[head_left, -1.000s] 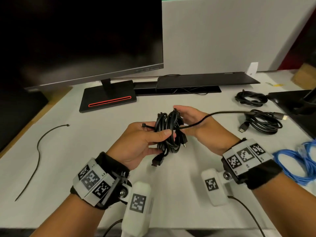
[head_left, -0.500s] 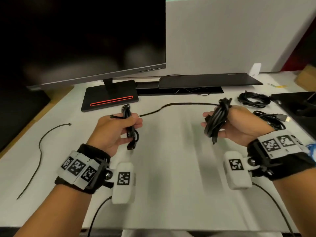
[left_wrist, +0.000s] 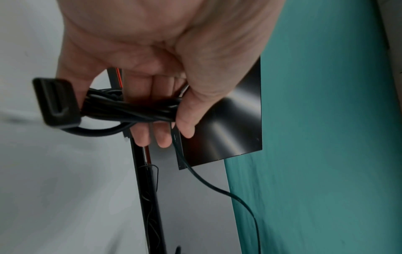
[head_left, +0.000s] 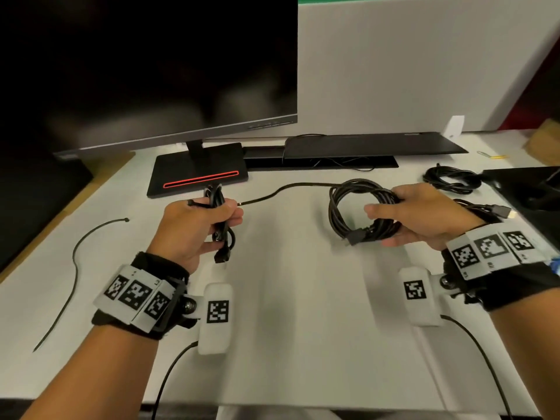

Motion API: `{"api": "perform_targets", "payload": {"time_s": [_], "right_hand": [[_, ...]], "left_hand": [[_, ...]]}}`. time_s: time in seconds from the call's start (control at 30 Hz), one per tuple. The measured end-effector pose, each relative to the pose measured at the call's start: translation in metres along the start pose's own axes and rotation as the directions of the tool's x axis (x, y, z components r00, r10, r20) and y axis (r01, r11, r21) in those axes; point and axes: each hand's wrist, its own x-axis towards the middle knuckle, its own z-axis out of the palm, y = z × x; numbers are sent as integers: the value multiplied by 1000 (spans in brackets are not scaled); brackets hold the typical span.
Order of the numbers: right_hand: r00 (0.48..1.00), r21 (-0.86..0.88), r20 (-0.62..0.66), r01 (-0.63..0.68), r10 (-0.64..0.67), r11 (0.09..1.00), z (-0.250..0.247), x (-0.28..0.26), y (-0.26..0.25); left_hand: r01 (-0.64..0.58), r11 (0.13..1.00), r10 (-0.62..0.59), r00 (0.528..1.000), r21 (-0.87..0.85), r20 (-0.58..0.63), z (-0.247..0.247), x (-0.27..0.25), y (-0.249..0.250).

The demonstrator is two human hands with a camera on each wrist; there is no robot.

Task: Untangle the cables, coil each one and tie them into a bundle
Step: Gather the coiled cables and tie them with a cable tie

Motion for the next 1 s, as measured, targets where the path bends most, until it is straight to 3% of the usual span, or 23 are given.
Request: {"api": "perform_targets", "payload": {"time_s": [0.2,0.4,0.47,0.57,0.67,0.77,0.9,1.0], "right_hand": [[979,297,-164,168,-123,940,17,-18,4],[864,229,-415,403,-286,886,51,-42,8],[844,157,-396,450,-361,879,66,-48,8],[843,52,-307,477,-441,877,91,-52,8],[836,-29,-218,510,-504,860,116,-58,11],[836,-13,-172,527,-521,850,124,-61,18],[838,-2,-92,540,-538,842,117,-59,21],[841,11,7,541,-541,841,107,-56,22]], "left_hand": [[-38,999,39,997,24,-71,9,-3,-6],[-70,997,72,982,18,-174,16,-2,-11],[-52,999,52,988,6,-147,19,-6,-10],[12,999,-11,999,-34,43,33,-19,-7],[97,991,-71,965,-91,251,48,-31,-5],[172,969,-94,921,-177,379,51,-36,-3],[169,970,-87,912,-174,401,53,-37,-6],[135,979,-75,932,-149,354,57,-38,-8]]}}
